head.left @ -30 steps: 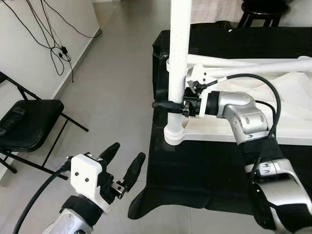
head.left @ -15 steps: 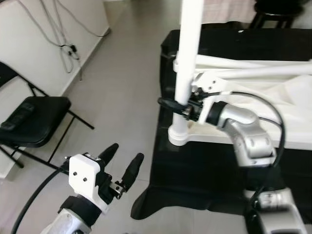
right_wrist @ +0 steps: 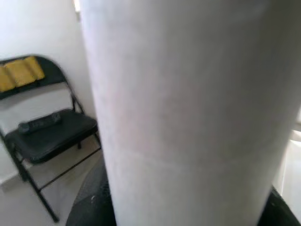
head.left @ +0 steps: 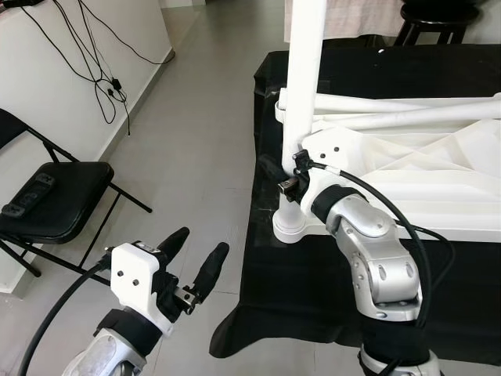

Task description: Building children table

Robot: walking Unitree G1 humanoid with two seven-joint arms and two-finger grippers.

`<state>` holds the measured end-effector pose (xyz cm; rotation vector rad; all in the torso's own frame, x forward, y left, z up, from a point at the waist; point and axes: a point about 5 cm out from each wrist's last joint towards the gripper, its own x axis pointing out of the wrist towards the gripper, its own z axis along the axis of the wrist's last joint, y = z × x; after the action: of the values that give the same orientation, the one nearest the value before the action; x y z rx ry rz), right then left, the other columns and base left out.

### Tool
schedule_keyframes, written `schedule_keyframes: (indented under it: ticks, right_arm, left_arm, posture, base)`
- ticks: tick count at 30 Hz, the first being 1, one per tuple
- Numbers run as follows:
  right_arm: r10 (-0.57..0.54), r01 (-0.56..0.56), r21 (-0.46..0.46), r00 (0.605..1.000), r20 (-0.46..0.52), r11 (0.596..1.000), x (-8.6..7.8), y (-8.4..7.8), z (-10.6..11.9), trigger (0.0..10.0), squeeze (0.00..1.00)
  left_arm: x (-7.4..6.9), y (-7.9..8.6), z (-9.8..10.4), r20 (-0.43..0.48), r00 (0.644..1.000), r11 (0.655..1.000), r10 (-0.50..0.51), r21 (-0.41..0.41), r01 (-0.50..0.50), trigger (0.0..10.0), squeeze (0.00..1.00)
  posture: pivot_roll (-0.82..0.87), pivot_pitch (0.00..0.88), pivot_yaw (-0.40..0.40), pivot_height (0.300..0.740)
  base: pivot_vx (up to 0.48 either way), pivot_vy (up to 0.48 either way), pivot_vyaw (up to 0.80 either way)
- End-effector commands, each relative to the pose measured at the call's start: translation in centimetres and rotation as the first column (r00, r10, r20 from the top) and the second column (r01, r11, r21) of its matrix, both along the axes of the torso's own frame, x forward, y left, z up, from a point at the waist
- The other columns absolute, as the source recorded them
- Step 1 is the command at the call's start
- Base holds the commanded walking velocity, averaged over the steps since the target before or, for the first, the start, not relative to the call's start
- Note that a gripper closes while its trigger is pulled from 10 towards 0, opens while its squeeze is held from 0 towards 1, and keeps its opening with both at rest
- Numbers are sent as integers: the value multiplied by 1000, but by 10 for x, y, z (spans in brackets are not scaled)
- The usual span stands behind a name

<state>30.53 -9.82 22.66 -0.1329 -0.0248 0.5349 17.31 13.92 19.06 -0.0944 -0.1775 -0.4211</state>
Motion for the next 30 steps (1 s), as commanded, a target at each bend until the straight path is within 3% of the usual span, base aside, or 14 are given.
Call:
schedule_keyframes:
  ticks: [1, 3, 4, 5, 8, 9, 11, 12, 13, 16, 22, 23, 24, 30]
  right_arm:
    - [127, -122, 38, 981, -147, 992, -1, 10, -21, 10000, 1000]
    - [127, -122, 38, 981, -147, 992, -1, 10, -21, 10000, 1000]
    - [211, -205, 61, 970, -119, 977, -2, 13, -14, 10000, 1000]
    - [211, -205, 61, 970, -119, 977, -2, 13, -14, 10000, 1000]
    - [471, -472, -7, 881, -30, 882, -1, 8, 0, 10000, 1000]
    - [516, -518, -61, 855, -43, 853, 5, 3, -1, 10000, 427]
    - [535, -538, -94, 843, -59, 837, 8, 0, -3, 10000, 427]
    - [557, -559, -131, 829, -60, 819, 12, -1, -2, 10000, 0]
    - [557, -559, -131, 829, -60, 819, 12, -1, -2, 10000, 0]
    - [629, -630, -156, 775, -62, 761, 23, 0, 8, 10000, 0]
    - [669, -671, -146, 740, -68, 727, 30, 2, 14, 10000, 0]
    - [690, -691, -135, 721, -62, 710, 36, 2, 18, 8980, 0]
    - [707, -708, -120, 705, -57, 696, 41, 2, 20, 0, 0]
    - [733, -735, -127, 677, -68, 666, 47, -4, 21, 0, 0]
  left_arm:
    - [-1, 2, -2, -12, 1000, 1000, -5, 3, 5, 10000, 0]
    - [-1, 2, -2, -12, 1000, 1000, -5, 3, 5, 10000, 0]
    - [-1, 1, -2, -12, 1000, 1000, -11, 2, 11, 10000, 0]
    - [-1, 1, -2, -12, 1000, 1000, -11, 2, 11, 10000, 0]
    - [-2, -3, -1, -9, 1000, 1000, -18, -7, 18, 10000, 0]
    - [-3, -4, -1, -8, 1000, 1000, -17, -11, 17, 10000, 0]
    - [-3, -5, -1, -7, 1000, 1000, -17, -14, 17, 10000, 0]
    - [-4, -6, -1, -7, 1000, 1000, -17, -16, 17, 10000, 0]
    - [-4, -6, -1, -7, 1000, 1000, -17, -16, 17, 10000, 0]
    - [-4, -7, 0, -7, 1000, 1000, -18, -21, 18, 10000, 0]
    - [-5, -7, 1, -7, 1000, 1000, -20, -24, 20, 10000, 0]
    - [-6, -8, 1, -8, 1000, 999, -21, -25, 21, 10000, 0]
    - [-6, -8, 1, -8, 1000, 999, -22, -26, 21, 10000, 0]
    - [-8, -9, 1, -11, 1000, 999, -22, -31, 22, 10000, 0]
  posture:
    - [-11, 186, 52, 740]
    - [-11, 186, 52, 740]
    - [-11, 186, 52, 740]
    - [-11, 186, 52, 740]
    - [4, 200, 35, 740]
    - [5, 203, 33, 740]
    - [7, 204, 31, 740]
    - [15, 207, 27, 740]
    - [15, 207, 27, 740]
    - [19, 213, 22, 740]
    - [27, 215, 18, 740]
    - [30, 215, 17, 740]
    - [30, 217, 17, 740]
    - [32, 218, 16, 740]
  base:
    - [0, 0, 0]
    - [0, 0, 0]
    - [0, 0, 0]
    - [0, 0, 0]
    - [0, 0, 0]
    - [0, 0, 0]
    - [0, 0, 0]
    - [0, 0, 0]
    - [0, 0, 0]
    - [0, 0, 0]
    - [0, 0, 0]
    - [0, 0, 0]
    - [0, 0, 0]
    - [0, 0, 0]
